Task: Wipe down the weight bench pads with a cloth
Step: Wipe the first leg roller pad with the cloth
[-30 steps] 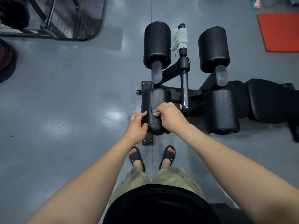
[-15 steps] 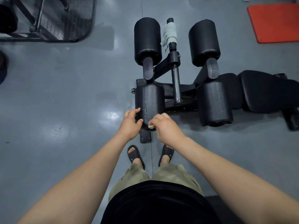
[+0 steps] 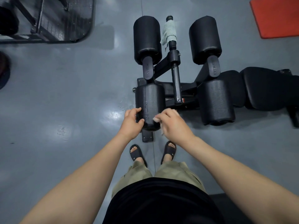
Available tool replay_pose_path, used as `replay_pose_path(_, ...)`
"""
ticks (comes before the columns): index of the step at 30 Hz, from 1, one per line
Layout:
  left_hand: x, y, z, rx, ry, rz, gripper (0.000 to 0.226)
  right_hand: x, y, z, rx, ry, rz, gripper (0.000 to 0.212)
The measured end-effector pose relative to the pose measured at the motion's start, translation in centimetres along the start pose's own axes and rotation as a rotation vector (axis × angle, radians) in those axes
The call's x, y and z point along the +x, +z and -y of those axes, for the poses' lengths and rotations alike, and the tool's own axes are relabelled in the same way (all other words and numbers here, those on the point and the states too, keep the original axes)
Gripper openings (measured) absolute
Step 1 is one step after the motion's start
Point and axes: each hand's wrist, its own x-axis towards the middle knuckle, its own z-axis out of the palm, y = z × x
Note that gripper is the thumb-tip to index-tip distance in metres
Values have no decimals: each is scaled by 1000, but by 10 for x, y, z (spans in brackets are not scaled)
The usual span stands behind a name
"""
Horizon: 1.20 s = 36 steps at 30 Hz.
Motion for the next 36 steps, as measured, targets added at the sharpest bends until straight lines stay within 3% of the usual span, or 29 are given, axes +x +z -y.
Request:
replay_pose_path(10, 6, 0, -3, -41, -31, 17, 62, 114, -9, 7, -64, 223, -173, 29)
replay_pose_path(13, 7, -2, -4, -32, -44, 1, 66, 142, -8, 3, -73, 260, -112, 33)
replay_pose_path(19, 4, 2, 0, 5, -16, -31, 66, 158, -8, -6, -146, 102, 48, 35)
replay_pose_path(36, 3, -10, 8, -30, 3, 77, 57, 108, 5, 10, -122, 44, 217, 36)
